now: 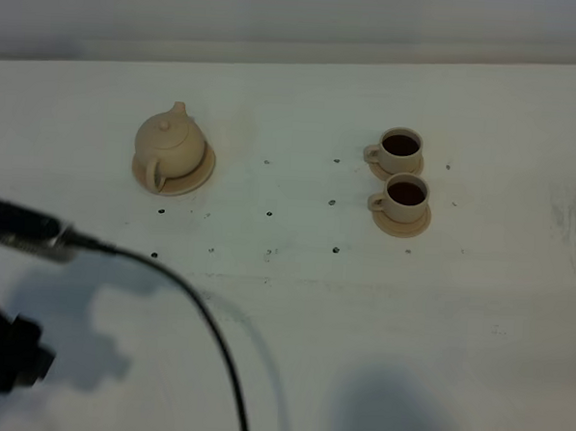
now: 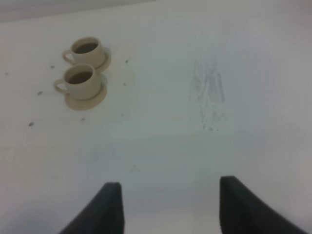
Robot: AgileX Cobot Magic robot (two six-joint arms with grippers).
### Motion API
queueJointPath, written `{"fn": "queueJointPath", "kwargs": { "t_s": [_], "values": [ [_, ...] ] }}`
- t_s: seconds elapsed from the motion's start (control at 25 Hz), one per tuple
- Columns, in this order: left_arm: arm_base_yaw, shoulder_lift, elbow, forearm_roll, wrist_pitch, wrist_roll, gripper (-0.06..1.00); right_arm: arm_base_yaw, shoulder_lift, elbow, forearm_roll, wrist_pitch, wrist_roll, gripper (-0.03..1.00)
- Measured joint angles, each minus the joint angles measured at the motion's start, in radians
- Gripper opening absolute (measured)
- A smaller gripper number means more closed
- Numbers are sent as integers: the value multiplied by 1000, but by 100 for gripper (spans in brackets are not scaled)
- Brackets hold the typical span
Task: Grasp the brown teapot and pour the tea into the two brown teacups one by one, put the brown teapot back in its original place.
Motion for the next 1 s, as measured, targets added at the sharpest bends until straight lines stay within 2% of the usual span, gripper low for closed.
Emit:
{"fn": "queueJointPath", "kwargs": {
  "t_s": [0.28,0.64,1.0],
  "values": [
    [0,-331,131,10,3,0,66,0,0,0,0,0,0,47],
    [7,-555,144,5,23,-2,66,0,0,0,0,0,0,47],
    [202,-822,145,-4,25,-18,66,0,0,0,0,0,0,47]
  ]
}}
